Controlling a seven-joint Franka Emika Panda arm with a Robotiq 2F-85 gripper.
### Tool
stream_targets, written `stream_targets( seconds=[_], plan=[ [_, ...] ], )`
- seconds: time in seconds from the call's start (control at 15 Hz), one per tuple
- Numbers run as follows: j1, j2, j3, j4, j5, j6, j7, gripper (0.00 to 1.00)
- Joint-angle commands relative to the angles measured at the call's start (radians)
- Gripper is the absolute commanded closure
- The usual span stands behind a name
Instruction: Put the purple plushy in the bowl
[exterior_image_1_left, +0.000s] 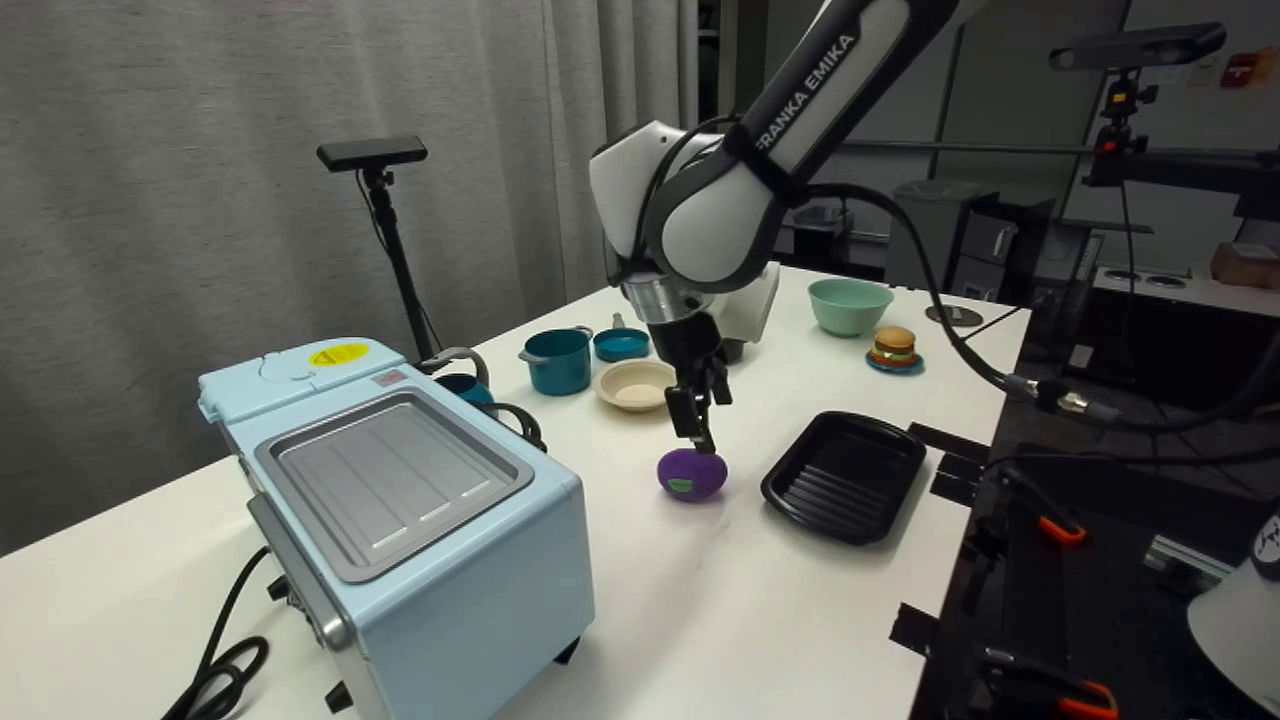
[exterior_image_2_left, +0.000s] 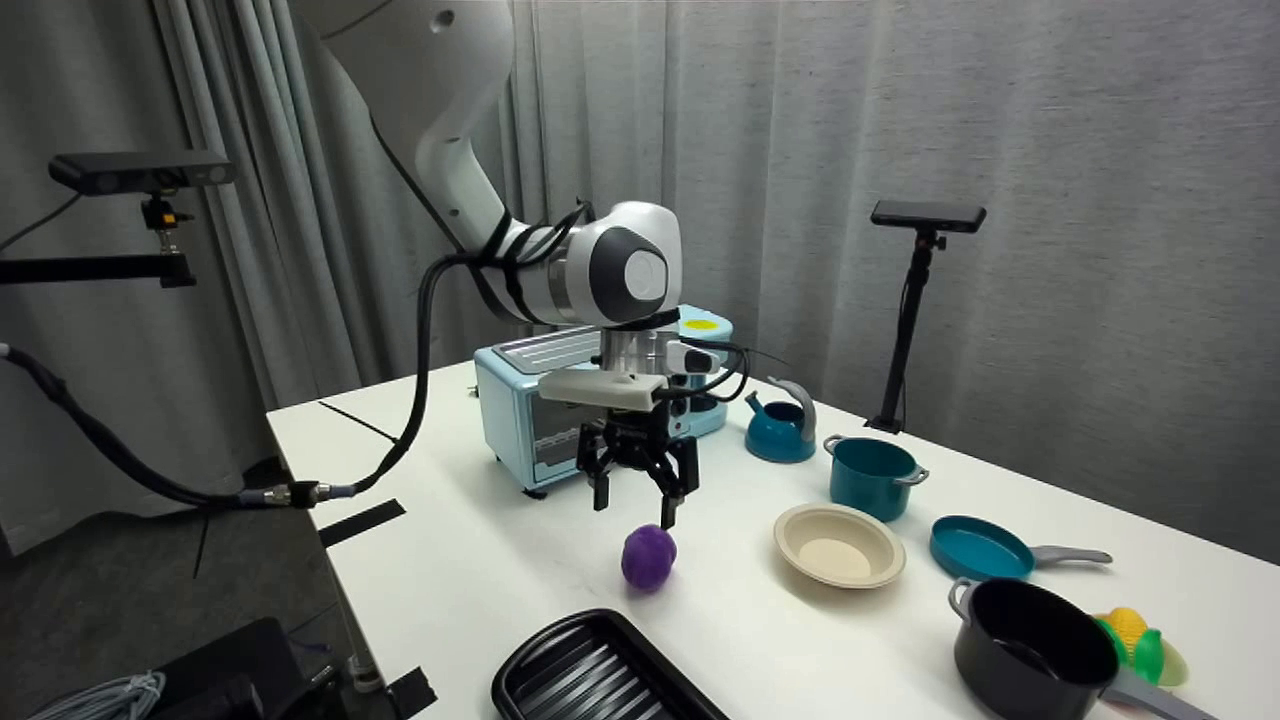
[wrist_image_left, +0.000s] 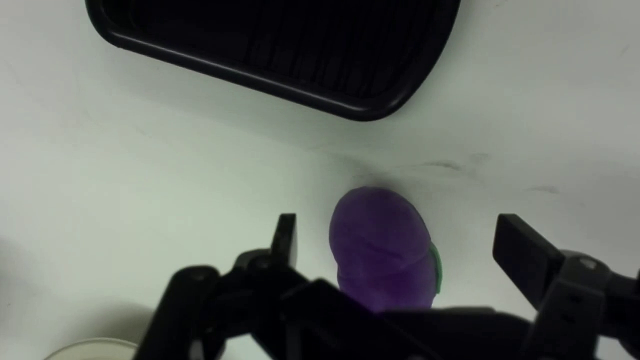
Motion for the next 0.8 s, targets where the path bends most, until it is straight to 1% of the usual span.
stream_targets(
  seconds=[0.0, 0.53, 0.67, 0.73],
  plan=[
    [0.02, 0.079, -0.019, 0.075, -0.038, 0.008, 0.023, 0.0],
    [0.033, 0.236, -0.015, 0.214, -0.02, -0.016, 0.017, 0.0],
    [0.025, 0.259, -0.017, 0.233, -0.015, -0.028, -0.002, 0.0],
    [0.023, 0.268, -0.018, 0.241, -0.015, -0.032, -0.006, 0.25]
  ],
)
